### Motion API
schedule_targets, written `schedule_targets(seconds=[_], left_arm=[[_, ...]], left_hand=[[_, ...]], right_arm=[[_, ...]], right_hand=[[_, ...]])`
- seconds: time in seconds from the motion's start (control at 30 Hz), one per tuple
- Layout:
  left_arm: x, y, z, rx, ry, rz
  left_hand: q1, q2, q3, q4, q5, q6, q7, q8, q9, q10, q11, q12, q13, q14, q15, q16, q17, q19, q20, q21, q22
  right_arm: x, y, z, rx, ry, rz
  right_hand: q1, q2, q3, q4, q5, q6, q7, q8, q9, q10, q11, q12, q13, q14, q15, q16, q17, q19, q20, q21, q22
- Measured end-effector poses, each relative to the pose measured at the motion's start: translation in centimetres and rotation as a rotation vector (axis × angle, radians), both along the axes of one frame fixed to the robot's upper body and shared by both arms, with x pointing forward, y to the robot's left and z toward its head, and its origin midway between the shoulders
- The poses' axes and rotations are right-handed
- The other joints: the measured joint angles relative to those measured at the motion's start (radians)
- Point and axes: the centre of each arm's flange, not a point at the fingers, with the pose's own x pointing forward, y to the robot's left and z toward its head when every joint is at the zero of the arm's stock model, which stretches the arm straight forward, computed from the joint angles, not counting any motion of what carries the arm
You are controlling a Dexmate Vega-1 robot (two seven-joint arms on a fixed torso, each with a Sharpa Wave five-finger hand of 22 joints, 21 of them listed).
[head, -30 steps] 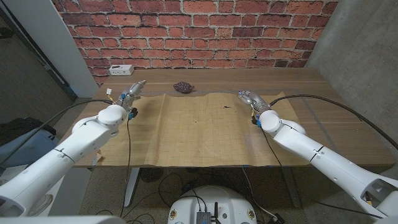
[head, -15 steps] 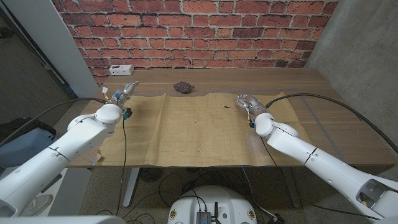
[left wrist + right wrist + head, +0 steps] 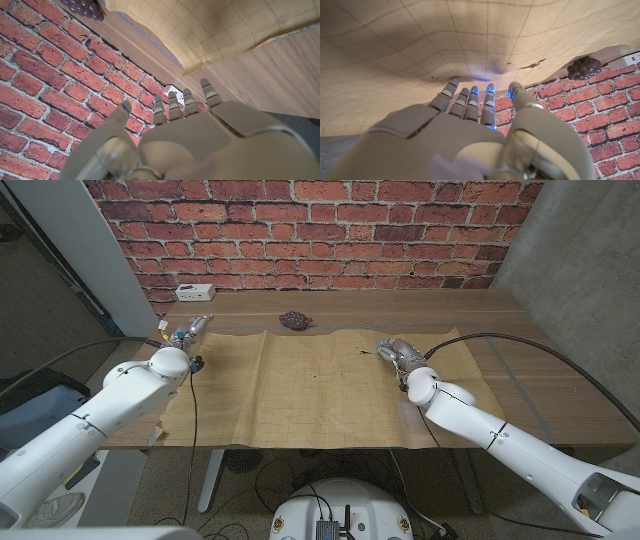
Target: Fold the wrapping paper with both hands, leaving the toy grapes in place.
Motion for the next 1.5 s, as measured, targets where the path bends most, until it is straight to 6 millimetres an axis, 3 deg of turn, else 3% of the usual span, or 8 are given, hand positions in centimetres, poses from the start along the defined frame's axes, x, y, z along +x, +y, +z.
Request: schedule_targets(seconds=[0.23,0.73,0.93,1.07,1.27,1.4,1.5], left_arm=[[0.4,1.0,0.2,-0.011,0.018,0.021],[1.7,2.1,-1.4,-0.094,0.091,0.004],[2.2,2.5,-2.0,-0.134,0.108,-0.004],[2.5,2.5,-2.2,-0.163,0.105,-0.024],[3.3,2.3,-2.7,-0.247,0.068,-0.089],[3.8,2.7,-3.7,-0.291,0.070,-0.089],[4.1,1.9,-3.4,-0.350,0.022,-0.165]], left_hand=[[0.000,0.000,-0.004,-0.004,0.000,0.000,0.000,0.000,0.000,0.000,0.000,0.000,0.000,0.000,0.000,-0.005,0.000,0.000,0.000,0.000,0.000],[0.000,0.000,-0.004,-0.012,0.000,-0.013,-0.005,-0.008,0.000,-0.013,0.006,-0.008,0.000,-0.005,0.005,-0.005,0.000,0.008,0.000,0.000,0.000],[0.004,-0.004,-0.001,-0.025,0.000,-0.035,-0.001,-0.015,0.000,-0.028,0.005,-0.017,0.000,-0.011,0.011,-0.008,0.000,0.033,-0.025,0.000,0.000],[0.012,-0.004,0.002,-0.042,0.000,-0.081,-0.004,-0.023,0.000,-0.053,0.005,-0.028,0.000,-0.016,0.016,-0.009,0.000,0.048,-0.040,0.000,0.000],[0.025,-0.001,0.003,-0.075,0.000,-0.239,-0.032,-0.030,0.000,-0.108,0.008,-0.038,0.000,-0.033,0.022,-0.009,0.000,0.070,-0.063,0.000,0.000],[0.031,0.005,0.004,-0.087,0.000,-0.299,-0.015,-0.030,0.000,-0.128,0.028,-0.040,0.000,-0.034,0.023,-0.009,-0.002,0.101,-0.079,0.005,0.003],[0.036,0.004,0.004,-0.095,0.000,-0.314,-0.005,-0.030,0.000,-0.138,0.038,-0.040,0.000,-0.022,0.018,-0.009,-0.002,0.120,-0.084,0.009,0.000]], right_arm=[[-0.3,-0.3,-0.4,-0.008,0.015,-0.024],[-1.4,-0.5,-1.3,-0.007,0.029,-0.043],[-1.4,-0.6,-1.3,-0.007,0.033,-0.045],[-1.4,-0.7,-1.4,-0.008,0.035,-0.047],[-1.4,-0.7,-1.4,-0.007,0.037,-0.046],[-1.4,-0.8,-1.4,-0.007,0.038,-0.047],[-1.4,-0.8,-1.5,-0.006,0.039,-0.047]], right_hand=[[0.005,-0.005,0.002,-0.001,-0.004,0.010,0.001,0.000,0.000,0.004,-0.004,0.000,0.000,0.000,0.000,0.000,0.005,0.003,-0.004,-0.005,0.000],[0.016,-0.005,0.005,0.002,-0.004,0.019,0.003,0.000,0.000,0.005,-0.005,0.000,0.003,0.004,-0.003,0.000,0.005,-0.002,-0.009,-0.004,0.000],[0.016,-0.005,0.005,0.002,-0.004,0.019,0.003,0.000,0.000,0.005,-0.005,0.000,0.002,0.004,-0.003,0.000,0.005,-0.001,-0.009,-0.004,0.000],[0.016,-0.005,0.005,0.002,-0.004,0.019,0.003,0.000,0.000,0.014,-0.004,0.000,0.002,0.004,-0.003,0.000,0.005,0.002,-0.012,-0.005,0.000],[0.018,-0.007,0.005,0.002,-0.004,0.023,0.000,0.000,0.000,0.016,-0.005,-0.006,0.002,0.004,-0.003,0.000,0.005,0.002,-0.012,-0.005,0.000],[0.020,-0.009,0.005,0.002,-0.004,0.026,0.003,-0.002,0.000,0.016,-0.005,-0.006,0.002,0.009,-0.009,0.000,0.005,0.002,-0.012,-0.008,0.000],[0.020,-0.009,0.005,0.002,-0.004,0.026,0.003,-0.006,0.000,0.016,-0.005,-0.006,0.002,0.009,-0.009,0.000,0.005,0.002,-0.012,-0.006,0.000]])
